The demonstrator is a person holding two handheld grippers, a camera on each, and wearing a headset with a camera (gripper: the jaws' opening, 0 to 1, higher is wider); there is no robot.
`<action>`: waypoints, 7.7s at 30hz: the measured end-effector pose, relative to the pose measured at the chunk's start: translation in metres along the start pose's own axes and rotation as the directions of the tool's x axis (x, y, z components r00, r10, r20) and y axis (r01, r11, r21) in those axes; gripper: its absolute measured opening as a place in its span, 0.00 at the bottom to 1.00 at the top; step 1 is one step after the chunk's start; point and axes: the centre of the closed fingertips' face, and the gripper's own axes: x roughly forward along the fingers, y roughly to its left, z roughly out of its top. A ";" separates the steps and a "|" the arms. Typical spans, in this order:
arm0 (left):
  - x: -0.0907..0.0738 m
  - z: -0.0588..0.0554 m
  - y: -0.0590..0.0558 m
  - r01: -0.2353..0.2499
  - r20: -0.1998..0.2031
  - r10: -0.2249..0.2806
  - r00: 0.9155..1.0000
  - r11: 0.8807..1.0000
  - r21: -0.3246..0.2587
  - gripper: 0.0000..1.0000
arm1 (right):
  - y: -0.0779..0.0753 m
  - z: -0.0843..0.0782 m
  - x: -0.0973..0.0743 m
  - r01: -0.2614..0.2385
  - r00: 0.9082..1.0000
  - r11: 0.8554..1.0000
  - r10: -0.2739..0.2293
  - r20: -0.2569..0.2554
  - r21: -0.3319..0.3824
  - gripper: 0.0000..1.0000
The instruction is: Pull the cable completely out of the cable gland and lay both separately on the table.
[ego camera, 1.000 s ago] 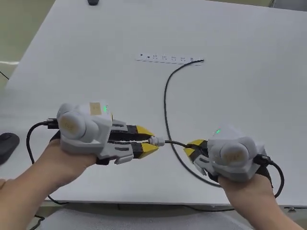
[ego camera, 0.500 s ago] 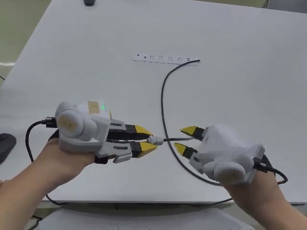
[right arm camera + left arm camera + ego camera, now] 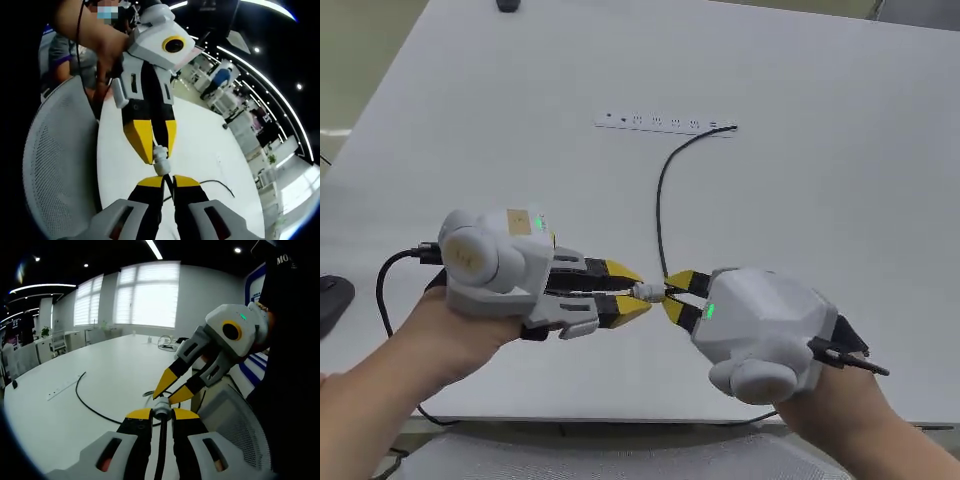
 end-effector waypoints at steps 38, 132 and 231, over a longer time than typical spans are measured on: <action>-0.005 0.001 -0.003 -0.016 0.016 0.015 1.000 0.999 0.037 0.15 | -0.003 -0.092 -0.003 0.036 0.997 0.720 0.026 -0.079 0.693 0.01; -0.013 0.001 -0.003 0.009 0.055 -0.005 0.998 0.998 -0.064 0.15 | 0.024 -0.082 0.002 -0.083 0.980 0.900 0.153 -0.131 0.428 0.00; -0.015 -0.195 0.080 -0.201 -0.146 0.184 0.972 0.973 -0.113 0.16 | 0.042 0.013 0.257 -0.438 0.875 0.891 0.453 -0.172 0.120 0.00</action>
